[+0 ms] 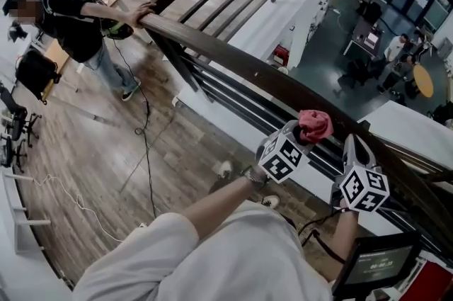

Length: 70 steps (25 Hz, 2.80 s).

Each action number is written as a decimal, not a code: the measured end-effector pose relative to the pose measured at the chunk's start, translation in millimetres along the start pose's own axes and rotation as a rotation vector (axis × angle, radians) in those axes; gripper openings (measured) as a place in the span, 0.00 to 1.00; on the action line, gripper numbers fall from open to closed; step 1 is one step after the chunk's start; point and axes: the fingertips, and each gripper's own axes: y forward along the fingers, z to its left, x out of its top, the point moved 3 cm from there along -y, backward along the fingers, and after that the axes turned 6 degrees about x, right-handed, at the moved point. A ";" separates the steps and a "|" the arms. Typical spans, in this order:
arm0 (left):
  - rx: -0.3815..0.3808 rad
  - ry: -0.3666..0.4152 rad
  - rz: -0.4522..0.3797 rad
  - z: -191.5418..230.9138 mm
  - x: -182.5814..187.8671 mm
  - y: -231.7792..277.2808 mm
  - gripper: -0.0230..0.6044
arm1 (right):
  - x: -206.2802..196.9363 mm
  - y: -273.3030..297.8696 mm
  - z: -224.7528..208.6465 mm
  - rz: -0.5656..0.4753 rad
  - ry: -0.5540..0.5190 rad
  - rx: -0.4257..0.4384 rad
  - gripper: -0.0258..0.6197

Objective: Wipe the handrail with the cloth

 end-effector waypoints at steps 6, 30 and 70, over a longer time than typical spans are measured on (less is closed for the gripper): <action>-0.029 0.012 -0.017 -5.1 2.0 -2.7 0.18 | 3.2 0.6 9.7 0.003 0.001 -0.023 0.04; -0.011 -0.015 -0.029 72.6 -9.2 -36.7 0.18 | 16.3 36.3 42.0 0.001 -0.002 -0.066 0.04; 0.297 -0.002 0.004 334.3 -58.4 -151.7 0.18 | 25.4 92.7 103.1 0.016 0.029 -0.182 0.04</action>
